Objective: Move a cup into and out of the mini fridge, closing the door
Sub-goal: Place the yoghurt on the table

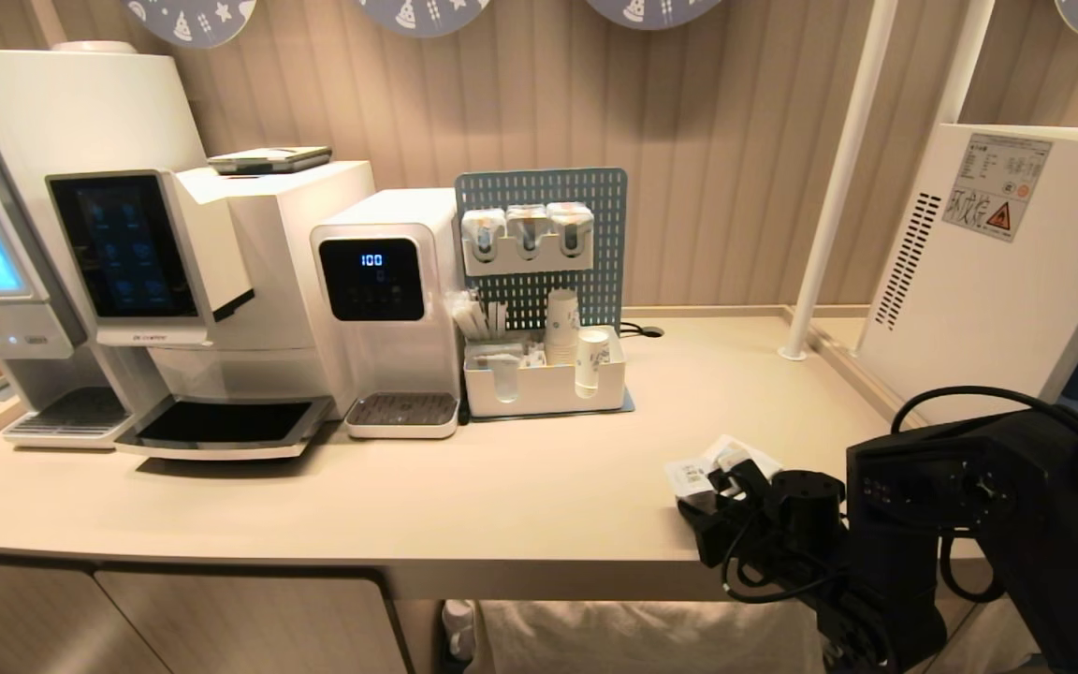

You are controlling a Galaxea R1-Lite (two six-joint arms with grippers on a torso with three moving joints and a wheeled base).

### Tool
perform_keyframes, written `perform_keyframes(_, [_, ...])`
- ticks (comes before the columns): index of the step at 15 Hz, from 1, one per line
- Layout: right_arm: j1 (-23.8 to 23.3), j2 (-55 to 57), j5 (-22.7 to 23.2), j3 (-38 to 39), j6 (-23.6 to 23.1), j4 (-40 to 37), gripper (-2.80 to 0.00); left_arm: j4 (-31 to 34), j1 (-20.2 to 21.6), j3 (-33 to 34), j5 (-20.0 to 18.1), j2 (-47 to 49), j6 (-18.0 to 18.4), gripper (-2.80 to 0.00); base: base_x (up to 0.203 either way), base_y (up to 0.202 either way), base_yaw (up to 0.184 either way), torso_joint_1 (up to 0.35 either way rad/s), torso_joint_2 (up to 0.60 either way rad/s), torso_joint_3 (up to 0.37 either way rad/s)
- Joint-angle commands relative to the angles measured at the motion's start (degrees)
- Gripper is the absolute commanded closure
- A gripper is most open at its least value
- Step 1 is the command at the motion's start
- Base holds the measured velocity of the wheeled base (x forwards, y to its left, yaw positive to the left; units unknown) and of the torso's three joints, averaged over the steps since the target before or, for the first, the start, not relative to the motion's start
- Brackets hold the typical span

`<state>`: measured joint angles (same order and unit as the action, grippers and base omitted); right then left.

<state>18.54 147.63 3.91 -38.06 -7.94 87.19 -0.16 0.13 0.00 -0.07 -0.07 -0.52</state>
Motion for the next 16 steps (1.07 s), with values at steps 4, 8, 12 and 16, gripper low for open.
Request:
perform_keyframes(4, [0.1, -0.4, -1.4, -0.1, -0.1, 0.5, 0.0, 0.0, 0.0, 0.2, 0.0, 0.1, 0.0, 0.0, 0.0, 0.0, 0.0, 0.0, 0.0, 0.0])
perform_keyframes(8, [0.0, -0.3, -1.3, 0.0, -0.1, 0.5, 0.0, 0.0, 0.0, 0.2, 0.0, 0.1, 0.0, 0.0, 0.0, 0.0, 0.0, 0.0, 0.0, 0.0])
perform_keyframes(12, [0.0, -0.2, -1.2, 0.0, -0.1, 0.5, 0.0, 0.0, 0.0, 0.2, 0.0, 0.1, -0.1, 0.0, 0.0, 0.0, 0.0, 0.0, 0.0, 0.0])
perform_keyframes(16, [0.0, -0.3, -1.5, -0.1, 0.0, 0.5, -0.5, 0.0, 0.0, 0.2, 0.0, 0.1, 0.0, 0.0, 0.0, 0.0, 0.0, 0.0, 0.0, 0.0])
